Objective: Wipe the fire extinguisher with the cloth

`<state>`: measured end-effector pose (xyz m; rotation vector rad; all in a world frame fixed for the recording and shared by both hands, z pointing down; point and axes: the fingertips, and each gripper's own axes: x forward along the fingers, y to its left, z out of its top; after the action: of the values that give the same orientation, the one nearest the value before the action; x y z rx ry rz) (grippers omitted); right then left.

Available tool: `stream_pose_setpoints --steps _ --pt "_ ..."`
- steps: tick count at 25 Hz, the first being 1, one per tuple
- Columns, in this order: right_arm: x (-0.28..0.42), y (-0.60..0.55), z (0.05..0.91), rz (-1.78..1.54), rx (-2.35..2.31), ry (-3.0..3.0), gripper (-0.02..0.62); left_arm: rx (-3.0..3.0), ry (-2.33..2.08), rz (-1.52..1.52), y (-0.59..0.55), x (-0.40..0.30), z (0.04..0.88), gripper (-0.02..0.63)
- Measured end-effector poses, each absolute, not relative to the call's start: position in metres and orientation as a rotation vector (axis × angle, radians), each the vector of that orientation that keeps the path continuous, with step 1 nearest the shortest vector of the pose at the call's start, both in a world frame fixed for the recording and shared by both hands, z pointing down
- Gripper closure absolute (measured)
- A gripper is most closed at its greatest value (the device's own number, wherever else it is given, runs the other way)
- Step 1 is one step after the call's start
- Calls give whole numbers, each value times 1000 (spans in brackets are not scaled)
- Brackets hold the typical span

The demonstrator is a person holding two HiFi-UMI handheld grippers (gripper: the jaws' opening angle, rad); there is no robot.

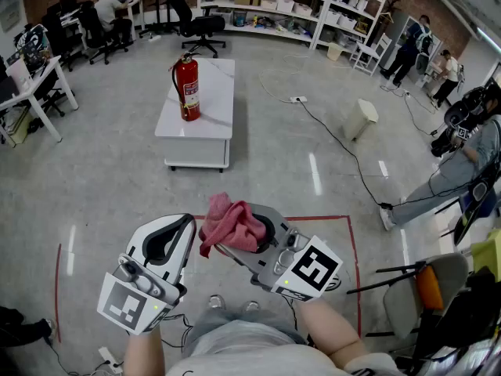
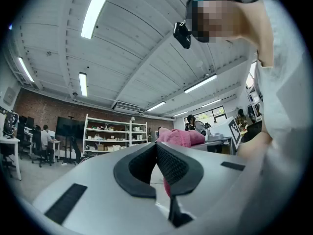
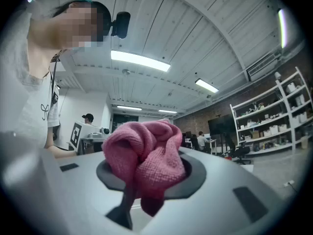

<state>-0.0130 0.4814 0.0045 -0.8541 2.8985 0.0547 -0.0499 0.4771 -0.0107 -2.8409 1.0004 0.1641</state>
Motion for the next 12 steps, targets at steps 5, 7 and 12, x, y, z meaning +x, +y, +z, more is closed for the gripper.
stream_pose_setpoints --steps 5,7,12 --pt "-16 477 -1 65 -854 2898 449 -2834 1005 181 472 -54 -16 598" --pt "-16 478 2 66 -853 2901 449 -2829 1006 188 472 -54 -14 598" --pt "-18 480 -6 60 -848 2914 449 -2843 1013 170 473 -53 -19 598"
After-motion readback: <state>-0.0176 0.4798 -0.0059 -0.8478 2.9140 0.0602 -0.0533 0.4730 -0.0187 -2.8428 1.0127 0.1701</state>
